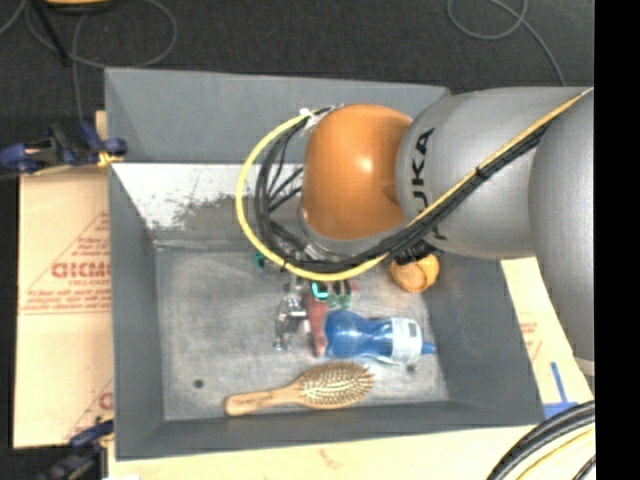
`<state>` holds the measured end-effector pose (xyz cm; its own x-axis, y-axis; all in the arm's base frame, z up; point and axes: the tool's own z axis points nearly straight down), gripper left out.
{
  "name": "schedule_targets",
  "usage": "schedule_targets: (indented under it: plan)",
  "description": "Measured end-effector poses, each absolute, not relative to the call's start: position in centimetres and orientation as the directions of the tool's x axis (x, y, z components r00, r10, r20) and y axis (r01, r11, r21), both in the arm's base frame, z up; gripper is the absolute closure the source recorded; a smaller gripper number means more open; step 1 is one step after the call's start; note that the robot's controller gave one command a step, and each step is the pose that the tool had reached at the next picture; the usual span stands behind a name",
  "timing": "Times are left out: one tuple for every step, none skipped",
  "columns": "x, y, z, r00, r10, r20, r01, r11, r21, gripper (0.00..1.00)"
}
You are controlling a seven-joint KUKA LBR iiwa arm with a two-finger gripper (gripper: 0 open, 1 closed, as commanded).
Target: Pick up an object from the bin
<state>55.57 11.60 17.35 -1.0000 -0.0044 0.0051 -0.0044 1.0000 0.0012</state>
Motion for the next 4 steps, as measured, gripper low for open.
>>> schedule_targets:
  plan:
    - [55.7, 11.6, 17.8, -1.000, -0.002, -0.001, -0.002, 1.000, 0.002, 0.00]
    - [57.0, 2.7, 7.8, -0.953, -0.303, -0.010, -0.303, 0.953, 0.001, 1.00]
    - [57.0, 2.6, 7.6, -0.953, -0.301, -0.010, -0.301, 0.954, 0.000, 0.00]
    - [57.0, 2.6, 7.6, -0.954, -0.300, -0.010, -0.300, 0.954, 0.000, 0.00]
